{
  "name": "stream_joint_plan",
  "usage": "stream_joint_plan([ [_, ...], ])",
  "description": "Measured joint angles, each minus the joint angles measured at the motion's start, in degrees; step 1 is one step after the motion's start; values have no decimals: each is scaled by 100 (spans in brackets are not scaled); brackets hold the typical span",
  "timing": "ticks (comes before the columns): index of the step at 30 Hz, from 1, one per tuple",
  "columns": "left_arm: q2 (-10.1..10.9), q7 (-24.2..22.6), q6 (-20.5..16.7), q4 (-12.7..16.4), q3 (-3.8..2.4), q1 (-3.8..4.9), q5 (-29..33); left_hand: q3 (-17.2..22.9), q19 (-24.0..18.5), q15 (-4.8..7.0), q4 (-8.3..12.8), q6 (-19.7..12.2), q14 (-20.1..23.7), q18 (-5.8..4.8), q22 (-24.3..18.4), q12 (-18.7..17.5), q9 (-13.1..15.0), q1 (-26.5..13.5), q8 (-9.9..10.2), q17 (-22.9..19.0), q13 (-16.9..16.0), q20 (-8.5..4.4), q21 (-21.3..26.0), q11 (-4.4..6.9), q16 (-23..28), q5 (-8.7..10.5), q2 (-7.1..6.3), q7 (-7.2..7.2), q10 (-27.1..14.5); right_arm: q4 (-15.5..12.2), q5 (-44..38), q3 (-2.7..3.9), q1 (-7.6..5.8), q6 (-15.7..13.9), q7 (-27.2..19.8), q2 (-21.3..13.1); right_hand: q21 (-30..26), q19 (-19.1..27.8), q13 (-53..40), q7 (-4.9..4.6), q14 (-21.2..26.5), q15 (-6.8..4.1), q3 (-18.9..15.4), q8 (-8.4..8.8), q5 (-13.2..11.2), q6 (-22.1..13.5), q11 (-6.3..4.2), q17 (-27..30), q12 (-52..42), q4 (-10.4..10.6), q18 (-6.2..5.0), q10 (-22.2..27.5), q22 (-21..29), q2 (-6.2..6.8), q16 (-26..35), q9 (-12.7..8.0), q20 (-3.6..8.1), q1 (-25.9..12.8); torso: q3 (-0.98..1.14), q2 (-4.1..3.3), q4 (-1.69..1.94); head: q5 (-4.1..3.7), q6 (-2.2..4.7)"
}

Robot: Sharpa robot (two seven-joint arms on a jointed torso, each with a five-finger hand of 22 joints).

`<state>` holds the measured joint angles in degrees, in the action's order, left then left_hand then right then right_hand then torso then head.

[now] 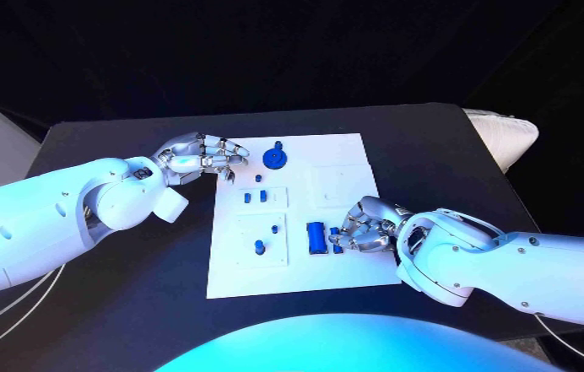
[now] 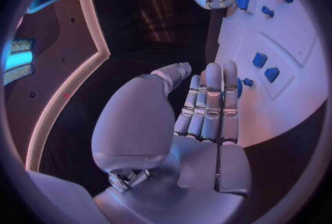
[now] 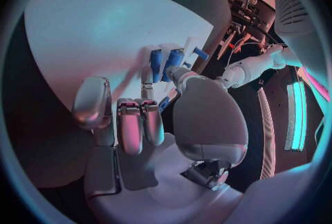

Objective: Assemble the parts on the task board

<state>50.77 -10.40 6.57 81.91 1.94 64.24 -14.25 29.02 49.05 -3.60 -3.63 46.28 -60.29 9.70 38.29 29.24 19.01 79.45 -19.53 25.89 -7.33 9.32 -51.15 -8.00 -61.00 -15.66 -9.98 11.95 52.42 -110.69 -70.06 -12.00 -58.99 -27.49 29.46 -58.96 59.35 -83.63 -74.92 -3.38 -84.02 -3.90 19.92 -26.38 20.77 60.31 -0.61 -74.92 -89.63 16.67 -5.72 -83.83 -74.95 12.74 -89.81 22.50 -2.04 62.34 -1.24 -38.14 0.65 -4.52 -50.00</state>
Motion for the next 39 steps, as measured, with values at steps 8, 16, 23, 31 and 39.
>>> stream_joint_plan([
  [8,-1,3,2,0,0,0,0,0,0,0,0,0,0,0,-1,0,0,0,0,-5,0,0,0,0,0,0,0,0,0,43,-41,-2,2,40,9,-16,0,0,0,11,0,0,85,1,-460,11,-22,0,0,-170,0,-21,1,-105,0,4,0,337,0,0,1,-3,0],
  [16,0,5,2,-1,0,0,-1,2,0,0,-3,0,0,0,0,0,-1,0,0,-5,1,0,0,0,0,0,0,0,0,114,-145,-3,2,74,27,-25,0,0,0,30,0,0,125,1,-504,30,-21,1,0,-210,0,-22,1,-150,0,4,0,381,-1,-1,1,1,0],
  [23,-1,7,2,-2,0,0,-1,24,0,0,-24,0,0,0,5,0,-8,0,0,-5,6,0,0,0,0,0,0,0,0,159,-201,-3,2,99,33,-8,0,-21,0,30,21,-21,158,1,-579,30,-21,1,0,-244,0,-21,2,-157,0,9,21,462,-1,-1,1,-4,0],
  [31,-2,7,2,-2,1,0,-1,24,0,0,-24,0,0,0,4,0,-7,0,0,-4,6,0,0,0,0,0,0,0,0,169,-213,-2,0,82,-23,-53,-83,-20,0,30,21,-21,164,24,-627,30,-21,1,0,-249,0,-21,3,-140,0,9,21,480,-1,2,1,-12,0],
  [39,-5,-101,-73,-2,1,0,33,24,0,0,-24,0,0,0,3,0,-7,0,0,-4,5,0,0,0,0,0,0,0,0,310,489,-4,-267,30,-993,-313,-1395,304,0,-152,10,32,42,207,-477,-297,69,1,444,-242,-1,-24,4,-3,168,-27,-92,615,-5,11,7,-10,0],
])
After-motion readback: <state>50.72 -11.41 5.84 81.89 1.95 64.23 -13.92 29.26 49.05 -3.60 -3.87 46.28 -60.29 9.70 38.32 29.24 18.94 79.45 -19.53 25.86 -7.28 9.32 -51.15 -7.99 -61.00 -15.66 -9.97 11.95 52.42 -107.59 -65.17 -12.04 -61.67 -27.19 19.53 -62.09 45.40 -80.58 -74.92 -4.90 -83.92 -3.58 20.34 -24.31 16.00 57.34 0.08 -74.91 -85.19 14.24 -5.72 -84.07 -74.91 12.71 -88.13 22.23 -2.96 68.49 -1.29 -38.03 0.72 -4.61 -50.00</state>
